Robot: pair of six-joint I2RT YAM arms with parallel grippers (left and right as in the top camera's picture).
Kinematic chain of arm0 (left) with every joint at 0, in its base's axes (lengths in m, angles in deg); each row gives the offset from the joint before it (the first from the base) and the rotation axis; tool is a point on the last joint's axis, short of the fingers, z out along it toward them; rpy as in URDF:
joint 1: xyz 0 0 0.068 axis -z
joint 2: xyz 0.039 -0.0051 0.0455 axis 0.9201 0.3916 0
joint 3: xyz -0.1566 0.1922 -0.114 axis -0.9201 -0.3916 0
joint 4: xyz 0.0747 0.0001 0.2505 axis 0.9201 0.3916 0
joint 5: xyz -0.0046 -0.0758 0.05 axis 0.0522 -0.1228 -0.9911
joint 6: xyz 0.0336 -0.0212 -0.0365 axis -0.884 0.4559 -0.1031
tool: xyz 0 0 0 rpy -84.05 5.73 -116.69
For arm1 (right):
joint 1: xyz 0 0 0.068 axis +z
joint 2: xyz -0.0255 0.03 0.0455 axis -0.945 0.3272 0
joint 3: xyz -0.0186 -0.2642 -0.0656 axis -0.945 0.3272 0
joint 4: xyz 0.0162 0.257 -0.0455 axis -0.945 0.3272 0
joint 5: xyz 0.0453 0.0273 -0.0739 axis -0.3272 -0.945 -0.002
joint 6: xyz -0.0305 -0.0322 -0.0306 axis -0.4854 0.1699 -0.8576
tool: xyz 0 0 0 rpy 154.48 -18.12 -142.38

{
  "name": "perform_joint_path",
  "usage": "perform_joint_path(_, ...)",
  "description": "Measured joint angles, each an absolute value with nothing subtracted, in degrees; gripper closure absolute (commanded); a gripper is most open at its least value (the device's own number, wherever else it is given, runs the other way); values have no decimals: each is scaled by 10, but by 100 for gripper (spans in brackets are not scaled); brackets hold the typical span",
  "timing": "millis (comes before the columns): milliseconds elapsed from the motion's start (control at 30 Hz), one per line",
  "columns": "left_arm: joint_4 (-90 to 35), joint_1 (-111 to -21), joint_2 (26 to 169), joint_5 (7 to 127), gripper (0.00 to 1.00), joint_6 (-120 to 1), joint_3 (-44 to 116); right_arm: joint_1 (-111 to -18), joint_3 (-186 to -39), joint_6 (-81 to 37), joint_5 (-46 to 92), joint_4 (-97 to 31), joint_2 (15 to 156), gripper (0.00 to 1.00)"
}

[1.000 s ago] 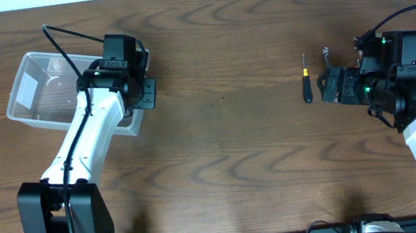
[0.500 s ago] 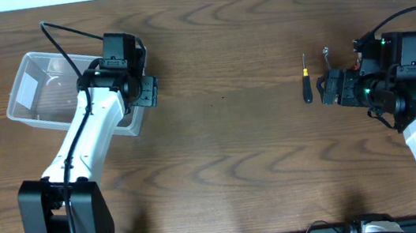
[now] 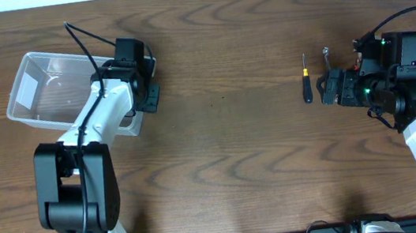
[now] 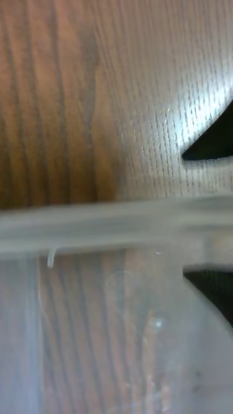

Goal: Pack container

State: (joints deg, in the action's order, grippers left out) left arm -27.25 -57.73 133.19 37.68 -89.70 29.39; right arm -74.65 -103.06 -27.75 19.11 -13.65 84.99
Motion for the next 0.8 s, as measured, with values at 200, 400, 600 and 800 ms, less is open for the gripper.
perform_joint_path(200, -275, -577, 1332, 377, 94, -901, 294, -747, -1031, -278, 191, -137, 850, 1)
perform_joint_path(400, -275, -577, 1332, 377, 94, -899, 294, -747, -1031, -278, 191, -137, 850, 1)
perform_joint_path(600, -275, -577, 1332, 377, 94, -889, 294, -747, -1031, -278, 191, -137, 850, 1)
perform_joint_path(800, -274, -577, 1332, 377, 94, -883, 294, -747, -1031, -278, 191, -137, 850, 1)
